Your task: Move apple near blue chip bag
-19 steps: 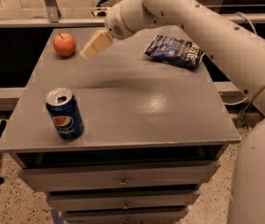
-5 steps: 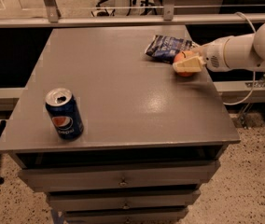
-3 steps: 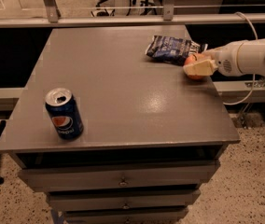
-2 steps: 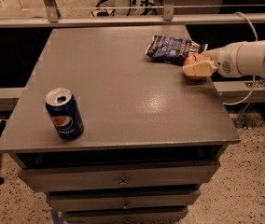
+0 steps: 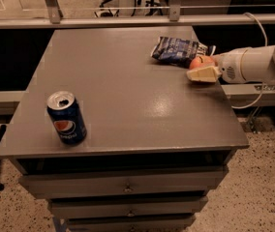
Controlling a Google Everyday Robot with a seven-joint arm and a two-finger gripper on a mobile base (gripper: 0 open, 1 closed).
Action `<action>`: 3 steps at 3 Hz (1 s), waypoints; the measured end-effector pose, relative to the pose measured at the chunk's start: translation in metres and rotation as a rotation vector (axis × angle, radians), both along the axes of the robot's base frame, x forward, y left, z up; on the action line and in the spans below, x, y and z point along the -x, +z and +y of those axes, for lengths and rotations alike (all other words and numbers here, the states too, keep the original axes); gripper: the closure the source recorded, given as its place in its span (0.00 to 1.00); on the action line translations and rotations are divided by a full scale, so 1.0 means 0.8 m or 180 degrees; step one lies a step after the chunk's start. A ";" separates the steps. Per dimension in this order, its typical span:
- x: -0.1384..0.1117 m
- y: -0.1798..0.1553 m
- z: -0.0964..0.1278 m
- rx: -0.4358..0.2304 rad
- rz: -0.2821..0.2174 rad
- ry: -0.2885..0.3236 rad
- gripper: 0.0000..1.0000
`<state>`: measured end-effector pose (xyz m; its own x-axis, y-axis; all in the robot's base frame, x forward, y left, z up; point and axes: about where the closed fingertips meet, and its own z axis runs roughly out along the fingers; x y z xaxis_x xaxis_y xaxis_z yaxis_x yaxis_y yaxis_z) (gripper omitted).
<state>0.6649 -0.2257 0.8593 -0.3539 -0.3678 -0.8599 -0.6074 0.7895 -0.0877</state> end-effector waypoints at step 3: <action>0.026 0.002 -0.023 -0.0159 -0.0101 0.0025 0.00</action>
Offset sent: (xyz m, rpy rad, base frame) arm -0.0174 -0.0196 -0.0008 0.0168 0.0052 -0.0229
